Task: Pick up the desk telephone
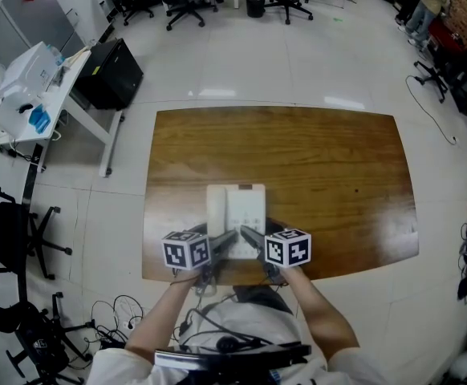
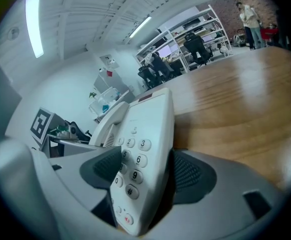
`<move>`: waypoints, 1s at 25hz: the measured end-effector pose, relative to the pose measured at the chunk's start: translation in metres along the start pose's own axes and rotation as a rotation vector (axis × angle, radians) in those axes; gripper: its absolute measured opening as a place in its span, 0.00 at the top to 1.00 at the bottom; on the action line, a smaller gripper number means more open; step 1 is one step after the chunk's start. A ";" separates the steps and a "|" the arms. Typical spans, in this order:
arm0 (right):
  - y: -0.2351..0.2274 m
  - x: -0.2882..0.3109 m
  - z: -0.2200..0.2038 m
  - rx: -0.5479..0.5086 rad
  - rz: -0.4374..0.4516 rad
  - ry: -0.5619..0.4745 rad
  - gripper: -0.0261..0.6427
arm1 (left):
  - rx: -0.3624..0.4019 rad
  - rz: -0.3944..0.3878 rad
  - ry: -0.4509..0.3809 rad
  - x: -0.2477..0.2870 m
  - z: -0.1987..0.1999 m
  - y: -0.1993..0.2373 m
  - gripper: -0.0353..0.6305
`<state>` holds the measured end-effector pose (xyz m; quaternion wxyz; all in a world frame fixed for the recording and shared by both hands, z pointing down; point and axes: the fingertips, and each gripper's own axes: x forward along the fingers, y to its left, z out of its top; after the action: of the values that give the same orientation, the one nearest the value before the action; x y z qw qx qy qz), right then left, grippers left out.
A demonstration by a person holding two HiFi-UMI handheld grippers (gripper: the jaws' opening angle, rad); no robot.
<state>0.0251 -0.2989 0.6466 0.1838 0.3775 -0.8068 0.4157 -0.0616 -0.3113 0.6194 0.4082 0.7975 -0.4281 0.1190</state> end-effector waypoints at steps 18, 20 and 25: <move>0.006 -0.011 -0.004 0.021 -0.013 -0.024 0.48 | 0.044 0.052 -0.061 -0.013 0.002 -0.011 0.43; 0.008 -0.012 -0.003 0.027 -0.015 -0.037 0.48 | 0.051 0.052 -0.066 -0.015 0.004 -0.013 0.43; 0.017 -0.018 0.001 0.016 -0.011 -0.071 0.48 | 0.069 0.055 -0.089 -0.025 0.008 -0.018 0.44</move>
<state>0.0242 -0.2853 0.6259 0.1545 0.3979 -0.8073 0.4074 -0.0643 -0.2973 0.5911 0.3576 0.8036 -0.4632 0.1092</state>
